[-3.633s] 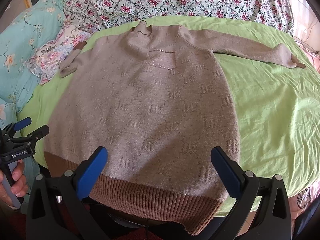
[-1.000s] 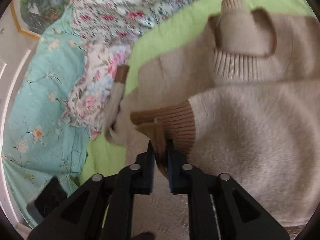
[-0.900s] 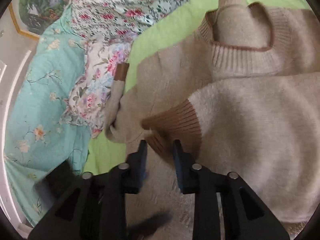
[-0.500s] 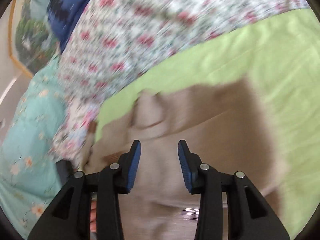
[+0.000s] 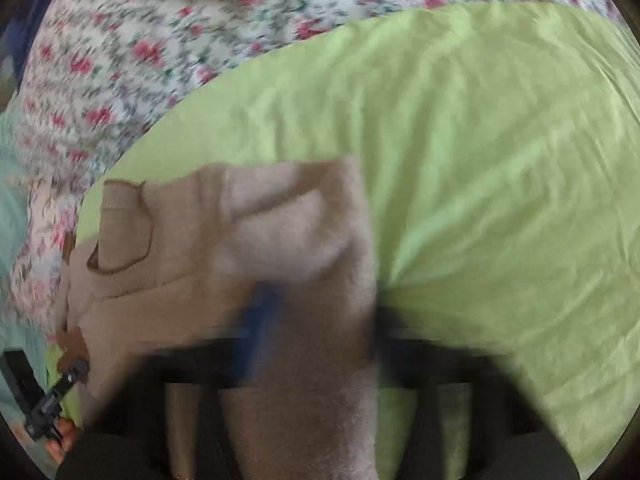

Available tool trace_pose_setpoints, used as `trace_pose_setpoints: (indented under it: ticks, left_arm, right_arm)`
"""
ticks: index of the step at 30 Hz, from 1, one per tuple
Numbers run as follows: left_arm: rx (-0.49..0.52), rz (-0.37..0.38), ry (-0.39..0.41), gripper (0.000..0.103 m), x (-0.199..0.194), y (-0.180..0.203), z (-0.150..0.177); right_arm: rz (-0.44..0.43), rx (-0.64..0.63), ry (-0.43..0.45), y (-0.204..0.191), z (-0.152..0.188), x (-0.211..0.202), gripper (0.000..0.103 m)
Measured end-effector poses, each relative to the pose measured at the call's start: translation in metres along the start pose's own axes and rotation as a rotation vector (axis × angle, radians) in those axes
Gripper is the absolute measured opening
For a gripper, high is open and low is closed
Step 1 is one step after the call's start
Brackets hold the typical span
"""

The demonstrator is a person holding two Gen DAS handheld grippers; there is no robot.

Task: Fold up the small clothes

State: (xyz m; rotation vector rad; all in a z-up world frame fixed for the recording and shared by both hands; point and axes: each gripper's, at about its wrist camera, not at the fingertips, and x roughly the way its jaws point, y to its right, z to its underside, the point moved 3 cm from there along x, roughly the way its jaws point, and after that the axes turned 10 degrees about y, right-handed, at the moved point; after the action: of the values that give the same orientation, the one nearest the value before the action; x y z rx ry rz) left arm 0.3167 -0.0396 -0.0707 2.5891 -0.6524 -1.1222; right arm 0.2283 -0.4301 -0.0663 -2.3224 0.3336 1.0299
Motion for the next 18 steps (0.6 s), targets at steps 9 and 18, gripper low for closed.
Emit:
trace_pose_setpoints:
  ticks: [9, 18]
  left_arm:
    - [0.124, -0.006, -0.012, 0.006, 0.025, 0.047, -0.003]
    - [0.148, -0.003, -0.025, 0.006, 0.023, 0.04, -0.005]
  right_arm:
    - [0.148, -0.045, 0.115, 0.032, -0.011, -0.041, 0.008]
    - [0.158, -0.095, 0.188, 0.001, 0.008, -0.082, 0.027]
